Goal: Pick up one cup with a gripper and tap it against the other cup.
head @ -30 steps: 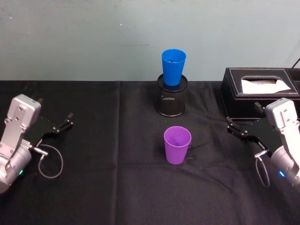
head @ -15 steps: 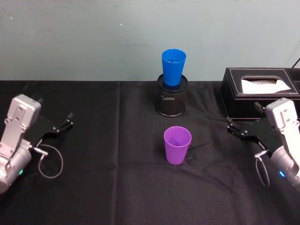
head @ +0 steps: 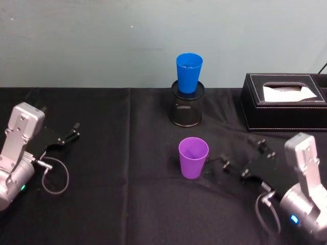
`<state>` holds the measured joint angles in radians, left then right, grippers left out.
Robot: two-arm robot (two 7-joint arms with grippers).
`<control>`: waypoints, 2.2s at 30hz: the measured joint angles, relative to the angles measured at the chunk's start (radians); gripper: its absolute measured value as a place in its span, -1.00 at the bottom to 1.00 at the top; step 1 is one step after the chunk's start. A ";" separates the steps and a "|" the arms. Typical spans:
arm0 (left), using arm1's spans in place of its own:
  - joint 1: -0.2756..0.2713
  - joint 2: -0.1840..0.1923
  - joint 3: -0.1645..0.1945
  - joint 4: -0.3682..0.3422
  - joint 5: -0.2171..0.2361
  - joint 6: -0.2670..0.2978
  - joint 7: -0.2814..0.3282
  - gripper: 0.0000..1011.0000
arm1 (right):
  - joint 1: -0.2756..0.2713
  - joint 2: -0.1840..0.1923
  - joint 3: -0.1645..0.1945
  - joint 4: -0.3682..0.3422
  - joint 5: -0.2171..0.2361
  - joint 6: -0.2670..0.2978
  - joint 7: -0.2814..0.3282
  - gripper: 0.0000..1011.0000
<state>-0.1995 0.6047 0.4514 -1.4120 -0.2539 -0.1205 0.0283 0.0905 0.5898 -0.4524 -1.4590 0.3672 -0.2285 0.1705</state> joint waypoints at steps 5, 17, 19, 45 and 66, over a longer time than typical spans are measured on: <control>0.000 0.000 0.000 0.000 0.000 0.000 0.000 0.98 | -0.013 -0.016 -0.019 0.005 0.026 -0.043 0.084 0.98; 0.000 0.000 0.000 0.000 0.000 0.000 0.000 0.98 | 0.082 -0.108 -0.063 0.107 0.031 -0.050 0.218 0.98; 0.000 0.000 0.000 0.000 0.000 0.000 0.000 0.98 | 0.101 -0.125 -0.064 0.132 0.028 -0.046 0.228 0.98; 0.000 0.000 0.000 0.000 0.000 0.000 0.000 0.98 | 0.157 -0.186 -0.053 0.213 0.038 -0.038 0.272 0.66; 0.000 0.000 0.000 0.000 0.000 0.000 0.000 0.98 | 0.161 -0.132 0.019 -0.053 0.053 0.198 0.256 0.44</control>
<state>-0.1995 0.6047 0.4513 -1.4120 -0.2539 -0.1205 0.0283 0.2516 0.4581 -0.4330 -1.5121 0.4198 -0.0308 0.4262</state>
